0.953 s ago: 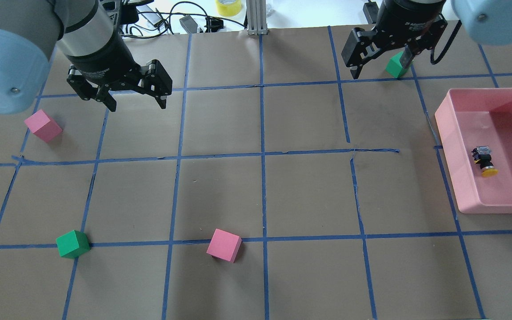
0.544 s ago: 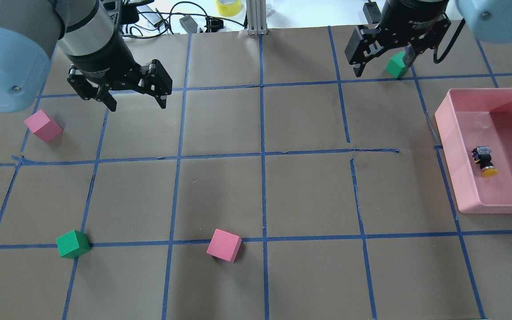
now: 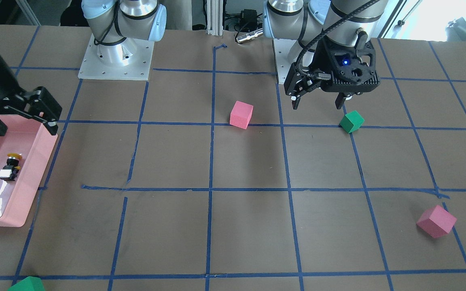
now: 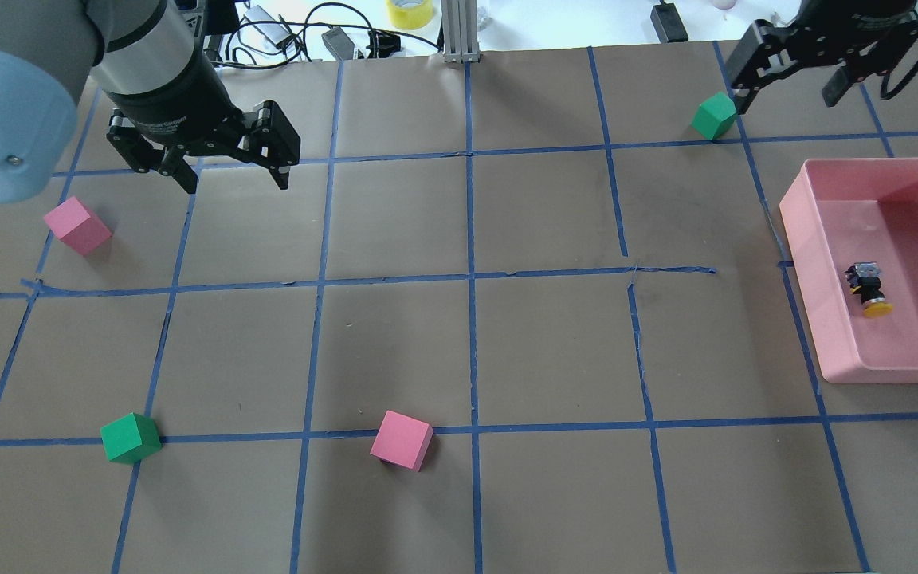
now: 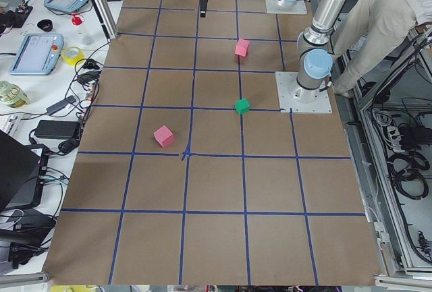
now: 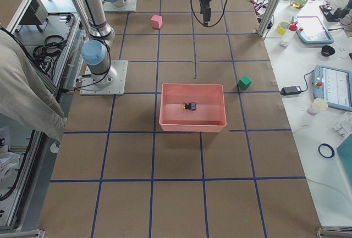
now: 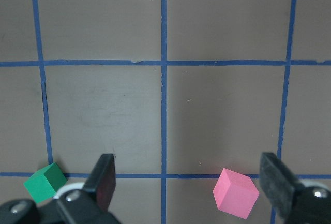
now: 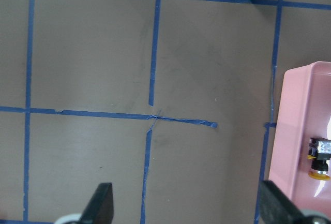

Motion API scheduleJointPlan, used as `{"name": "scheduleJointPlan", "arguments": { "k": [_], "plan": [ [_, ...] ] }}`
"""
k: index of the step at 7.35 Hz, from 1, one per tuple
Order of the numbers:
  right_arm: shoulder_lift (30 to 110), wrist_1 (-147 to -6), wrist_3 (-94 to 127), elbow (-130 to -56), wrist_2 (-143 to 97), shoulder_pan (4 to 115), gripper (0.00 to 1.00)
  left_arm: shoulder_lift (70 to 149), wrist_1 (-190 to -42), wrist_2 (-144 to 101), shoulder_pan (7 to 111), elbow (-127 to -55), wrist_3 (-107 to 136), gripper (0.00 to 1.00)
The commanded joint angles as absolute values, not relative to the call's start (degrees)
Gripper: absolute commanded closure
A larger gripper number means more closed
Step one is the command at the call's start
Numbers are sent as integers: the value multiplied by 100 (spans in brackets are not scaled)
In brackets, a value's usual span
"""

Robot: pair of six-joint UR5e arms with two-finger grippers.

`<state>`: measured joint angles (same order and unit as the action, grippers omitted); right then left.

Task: Align button upright
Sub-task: 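Move the right gripper over the pink bin toward the button switch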

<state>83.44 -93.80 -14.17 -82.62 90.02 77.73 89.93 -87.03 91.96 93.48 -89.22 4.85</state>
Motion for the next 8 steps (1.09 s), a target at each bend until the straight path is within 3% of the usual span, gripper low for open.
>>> {"name": "scheduleJointPlan", "arguments": {
  "k": [1,8],
  "plan": [
    [8157,-9606,-2176,-8436,9035,6746,0,9000,-8701,9211,9352,-8930,527,0],
    [7472,-12207,-3646,-10247,8763,5442,0,8974,-8692,9220,9360,-8982,554,0]
  ]
}}
